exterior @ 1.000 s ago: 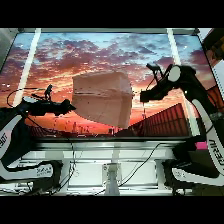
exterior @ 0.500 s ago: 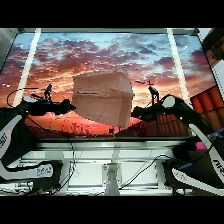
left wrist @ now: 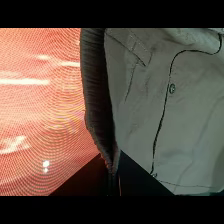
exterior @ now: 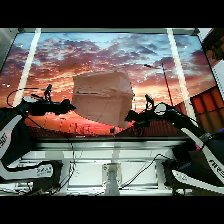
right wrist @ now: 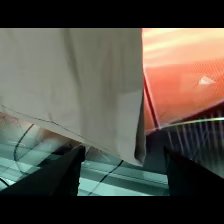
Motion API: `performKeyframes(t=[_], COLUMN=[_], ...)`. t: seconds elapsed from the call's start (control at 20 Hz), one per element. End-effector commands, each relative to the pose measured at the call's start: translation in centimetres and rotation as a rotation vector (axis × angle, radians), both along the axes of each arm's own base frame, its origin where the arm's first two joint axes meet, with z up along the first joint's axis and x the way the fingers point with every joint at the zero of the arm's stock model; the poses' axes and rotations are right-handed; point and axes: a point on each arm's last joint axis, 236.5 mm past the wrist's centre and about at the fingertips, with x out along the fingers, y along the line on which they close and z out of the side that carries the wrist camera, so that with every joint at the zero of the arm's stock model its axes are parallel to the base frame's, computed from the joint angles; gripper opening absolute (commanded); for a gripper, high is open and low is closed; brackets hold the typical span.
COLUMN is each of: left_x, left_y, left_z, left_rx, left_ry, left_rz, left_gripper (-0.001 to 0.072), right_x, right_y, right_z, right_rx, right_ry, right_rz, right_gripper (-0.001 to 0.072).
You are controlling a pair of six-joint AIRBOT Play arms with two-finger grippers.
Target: Fold the clothes and pants, and hang the long-sleeved shirts on hangers.
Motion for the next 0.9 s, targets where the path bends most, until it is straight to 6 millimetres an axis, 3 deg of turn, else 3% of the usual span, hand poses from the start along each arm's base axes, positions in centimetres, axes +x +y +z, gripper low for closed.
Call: performKeyframes(t=[0.0, 0.05, 0.15, 0.5, 0.6, 0.85], left_x=[0.0, 0.0, 0.0, 0.0, 0.0, 0.0], left_y=[0.0, 0.0, 0.0, 0.0, 0.0, 0.0], left_z=[0.0, 0.0, 0.0, 0.0, 0.0, 0.0], left_rx=[0.001, 0.001, 0.001, 0.001, 0.001, 0.001], left_ry=[-0.001, -0.001, -0.001, -0.001, -0.001, -0.001], left_rz=[-0.001, -0.001, -0.001, -0.001, -0.001, -0.001], left_gripper=[0.0025, 0.0025, 0.0025, 0.0025, 0.0025, 0.0025], right_x=[-1.2, -1.3, -1.5, -0.6, -0.6, 0.1], right_y=[0.4, 0.5, 0.4, 0.4, 0.5, 1.0], right_z=[-0.9, -1.2, -1.6, -1.9, -1.9, -1.7], right_rx=[0.009, 0.01, 0.006, 0.005, 0.01, 0.028], right_ry=[0.075, 0.089, 0.105, 0.08, 0.082, 0.062], right_rz=[-0.008, -0.01, -0.012, -0.037, -0.042, -0.068], right_gripper=[0.0548, 0.0547, 0.0448, 0.0445, 0.0349, 0.0337])
